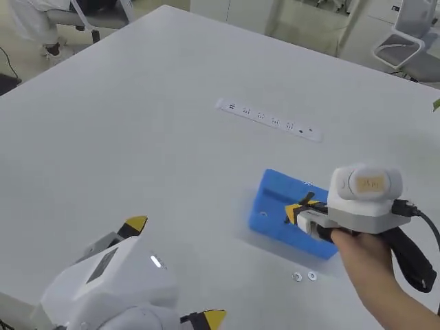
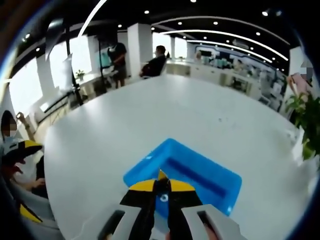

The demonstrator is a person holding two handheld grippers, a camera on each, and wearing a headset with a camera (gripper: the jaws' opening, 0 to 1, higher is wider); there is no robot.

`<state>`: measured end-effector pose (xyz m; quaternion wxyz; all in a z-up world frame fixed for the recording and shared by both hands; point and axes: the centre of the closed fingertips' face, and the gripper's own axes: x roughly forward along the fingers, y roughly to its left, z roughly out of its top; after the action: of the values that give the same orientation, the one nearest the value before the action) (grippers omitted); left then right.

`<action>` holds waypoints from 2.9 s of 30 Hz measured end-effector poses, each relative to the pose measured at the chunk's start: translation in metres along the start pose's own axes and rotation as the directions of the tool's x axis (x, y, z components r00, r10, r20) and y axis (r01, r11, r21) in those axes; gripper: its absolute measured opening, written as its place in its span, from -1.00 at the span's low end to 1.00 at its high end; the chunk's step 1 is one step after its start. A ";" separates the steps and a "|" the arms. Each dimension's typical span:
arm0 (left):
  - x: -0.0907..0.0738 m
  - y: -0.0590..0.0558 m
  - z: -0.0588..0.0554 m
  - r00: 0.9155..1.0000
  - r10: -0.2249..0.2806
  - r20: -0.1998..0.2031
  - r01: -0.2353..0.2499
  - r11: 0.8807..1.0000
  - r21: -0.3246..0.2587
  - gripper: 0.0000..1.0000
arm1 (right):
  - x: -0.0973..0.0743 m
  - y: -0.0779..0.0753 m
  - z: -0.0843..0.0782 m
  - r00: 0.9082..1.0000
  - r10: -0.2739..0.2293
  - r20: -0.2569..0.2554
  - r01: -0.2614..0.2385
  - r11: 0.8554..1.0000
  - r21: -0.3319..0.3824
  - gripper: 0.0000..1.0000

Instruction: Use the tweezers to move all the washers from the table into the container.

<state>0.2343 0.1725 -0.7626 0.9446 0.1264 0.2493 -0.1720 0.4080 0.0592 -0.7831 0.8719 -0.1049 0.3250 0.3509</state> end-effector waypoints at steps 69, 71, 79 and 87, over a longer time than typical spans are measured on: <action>0.000 -0.002 0.000 1.000 -0.011 -0.001 0.011 1.000 0.007 0.89 | -0.042 0.003 -0.075 0.997 -0.072 -0.041 0.076 0.991 0.111 -0.90; 0.000 -0.001 0.000 1.000 -0.009 -0.001 0.009 1.000 0.006 0.89 | -0.043 0.001 -0.077 0.995 -0.093 -0.036 0.096 0.992 0.084 -0.90; 0.000 -0.002 -0.001 1.000 -0.009 -0.003 0.009 1.000 0.011 0.89 | -0.043 0.004 -0.075 0.994 -0.099 -0.036 0.102 0.989 0.106 -0.92; 0.000 -0.001 -0.001 1.000 -0.006 -0.003 0.006 1.000 0.008 0.89 | -0.044 0.003 -0.069 0.997 -0.073 -0.040 0.079 0.978 0.193 -0.92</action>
<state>0.2336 0.1721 -0.7638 0.9432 0.1296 0.2506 -0.1757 0.3480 0.0092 -0.8083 0.8853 -0.0373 0.3677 0.2821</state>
